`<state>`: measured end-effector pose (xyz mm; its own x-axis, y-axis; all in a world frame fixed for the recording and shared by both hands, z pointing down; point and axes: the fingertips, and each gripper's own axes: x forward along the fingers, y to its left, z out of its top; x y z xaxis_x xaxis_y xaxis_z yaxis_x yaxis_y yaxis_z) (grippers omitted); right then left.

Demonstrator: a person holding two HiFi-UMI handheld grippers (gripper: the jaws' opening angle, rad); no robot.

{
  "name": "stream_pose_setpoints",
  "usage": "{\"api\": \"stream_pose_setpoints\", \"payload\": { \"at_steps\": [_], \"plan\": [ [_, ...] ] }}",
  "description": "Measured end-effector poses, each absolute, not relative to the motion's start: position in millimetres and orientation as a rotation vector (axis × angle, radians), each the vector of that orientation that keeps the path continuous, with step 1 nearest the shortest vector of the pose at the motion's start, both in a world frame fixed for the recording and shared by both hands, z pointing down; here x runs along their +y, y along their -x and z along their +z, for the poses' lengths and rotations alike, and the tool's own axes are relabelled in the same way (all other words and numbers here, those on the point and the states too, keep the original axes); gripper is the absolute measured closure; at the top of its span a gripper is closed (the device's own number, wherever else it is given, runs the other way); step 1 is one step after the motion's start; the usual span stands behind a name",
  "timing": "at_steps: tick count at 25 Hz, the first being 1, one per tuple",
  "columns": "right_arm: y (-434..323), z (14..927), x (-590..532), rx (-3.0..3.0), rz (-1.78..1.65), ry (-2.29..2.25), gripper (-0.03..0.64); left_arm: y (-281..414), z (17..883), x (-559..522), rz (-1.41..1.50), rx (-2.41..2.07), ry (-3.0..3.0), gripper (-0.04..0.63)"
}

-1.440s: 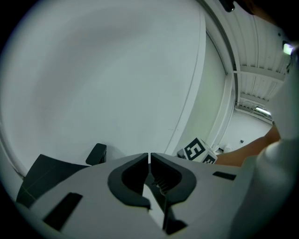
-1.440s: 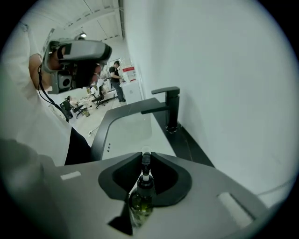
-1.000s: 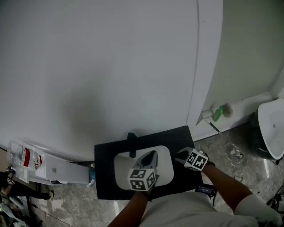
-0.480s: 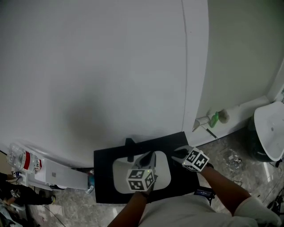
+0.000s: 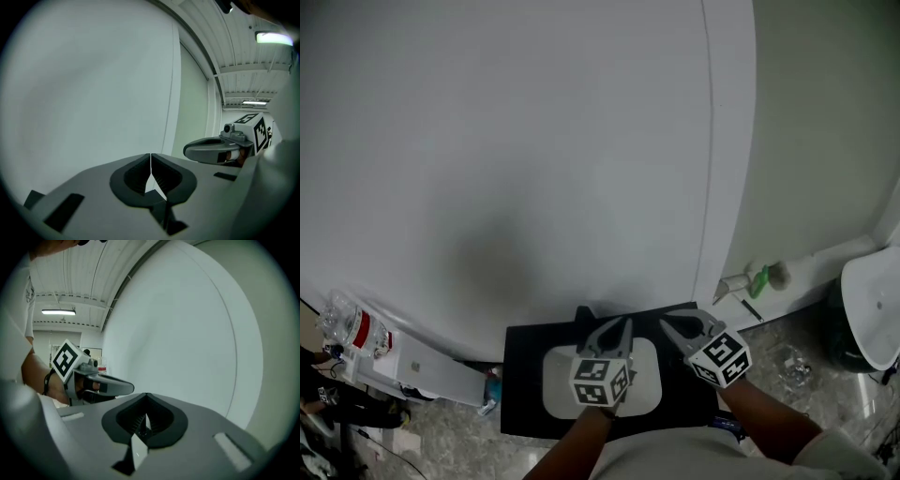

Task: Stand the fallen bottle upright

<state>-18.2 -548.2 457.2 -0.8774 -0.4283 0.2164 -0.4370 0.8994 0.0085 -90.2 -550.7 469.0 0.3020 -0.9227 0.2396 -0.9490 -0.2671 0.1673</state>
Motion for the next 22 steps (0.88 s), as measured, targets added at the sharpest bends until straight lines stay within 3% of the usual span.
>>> {"api": "stream_pose_setpoints", "payload": {
  "at_steps": [22],
  "plan": [
    [16, 412, -545, -2.958, 0.048, -0.774, 0.617, 84, 429, -543, 0.024, -1.807, -2.342, 0.586]
  ]
}}
